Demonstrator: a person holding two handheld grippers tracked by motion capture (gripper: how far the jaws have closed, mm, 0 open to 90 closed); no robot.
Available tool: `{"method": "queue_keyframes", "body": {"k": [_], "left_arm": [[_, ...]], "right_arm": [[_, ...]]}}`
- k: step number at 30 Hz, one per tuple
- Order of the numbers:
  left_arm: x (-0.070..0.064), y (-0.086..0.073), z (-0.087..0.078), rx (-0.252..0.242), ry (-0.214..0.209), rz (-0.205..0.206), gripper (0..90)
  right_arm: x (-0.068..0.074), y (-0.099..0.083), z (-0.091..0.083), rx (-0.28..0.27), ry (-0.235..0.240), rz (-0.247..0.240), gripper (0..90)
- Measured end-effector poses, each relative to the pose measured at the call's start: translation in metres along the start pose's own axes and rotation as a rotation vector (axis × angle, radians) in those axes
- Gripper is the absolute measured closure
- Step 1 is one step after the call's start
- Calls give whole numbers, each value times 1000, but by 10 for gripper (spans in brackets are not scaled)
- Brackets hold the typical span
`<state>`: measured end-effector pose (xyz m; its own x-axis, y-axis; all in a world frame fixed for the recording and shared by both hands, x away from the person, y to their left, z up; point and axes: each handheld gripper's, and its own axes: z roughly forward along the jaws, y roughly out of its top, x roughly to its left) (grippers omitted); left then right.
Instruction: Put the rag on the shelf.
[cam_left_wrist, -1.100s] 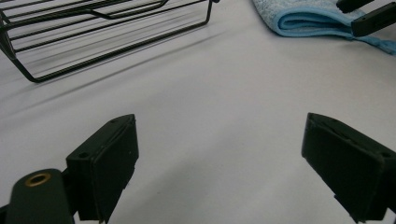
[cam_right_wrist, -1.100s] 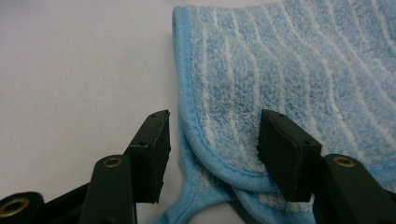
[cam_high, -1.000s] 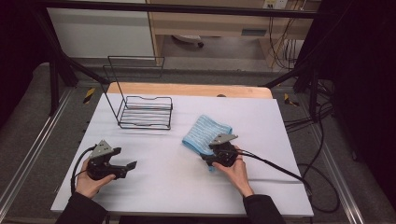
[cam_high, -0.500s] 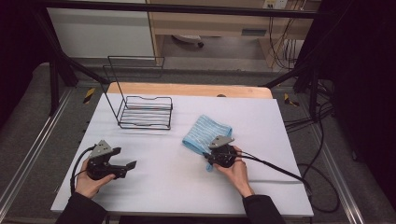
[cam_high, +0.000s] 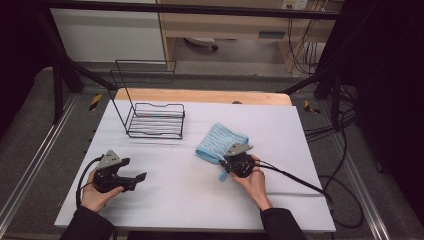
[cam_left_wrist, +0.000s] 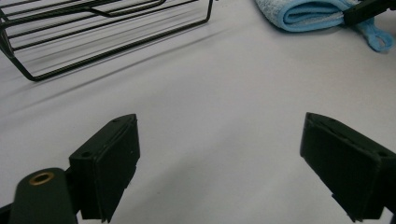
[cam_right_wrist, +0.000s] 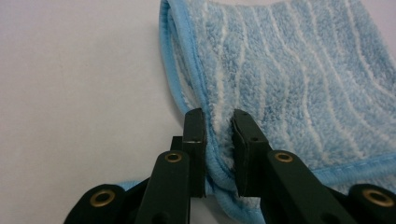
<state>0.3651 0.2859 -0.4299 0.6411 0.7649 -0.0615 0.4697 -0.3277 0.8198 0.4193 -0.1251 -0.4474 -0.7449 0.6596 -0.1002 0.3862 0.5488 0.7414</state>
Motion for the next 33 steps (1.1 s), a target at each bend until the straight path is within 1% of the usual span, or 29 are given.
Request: {"method": "queue_keyframes", "body": {"k": [1, 4, 7, 10, 11, 16, 19, 22, 24, 29, 32, 33], "left_arm": [[0, 0, 0, 0, 0, 1, 119], [0, 0, 0, 1, 1, -1, 119], [1, 0, -1, 1, 3, -2, 119], [1, 0, -1, 2, 3, -3, 119], [1, 0, -1, 2, 3, -2, 119], [1, 0, 0, 3, 5, -9, 119], [0, 0, 0, 5, 5, -9, 119], [0, 0, 0, 7, 5, -7, 119], [0, 0, 0, 7, 4, -7, 119], [0, 0, 0, 7, 3, -6, 119], [0, 0, 0, 9, 1, -5, 119], [0, 0, 0, 9, 1, -5, 119]], "right_arm": [[1, 1, -1, -4, 9, 10, 778], [3, 3, -4, -3, 30, 21, 778], [8, 7, -6, -12, 59, 23, 778], [14, 11, -8, -18, 99, 22, 778], [16, 12, -8, -21, 115, 30, 777], [29, 15, -9, -15, 168, 21, 777], [37, 17, -9, -16, 208, 34, 776], [45, 20, -9, -11, 226, 16, 774], [50, 21, -8, -14, 251, 14, 773], [62, 21, -4, -3, 266, -4, 770], [66, 21, -3, -2, 287, 4, 770], [68, 21, -2, -3, 288, 8, 769]]}}
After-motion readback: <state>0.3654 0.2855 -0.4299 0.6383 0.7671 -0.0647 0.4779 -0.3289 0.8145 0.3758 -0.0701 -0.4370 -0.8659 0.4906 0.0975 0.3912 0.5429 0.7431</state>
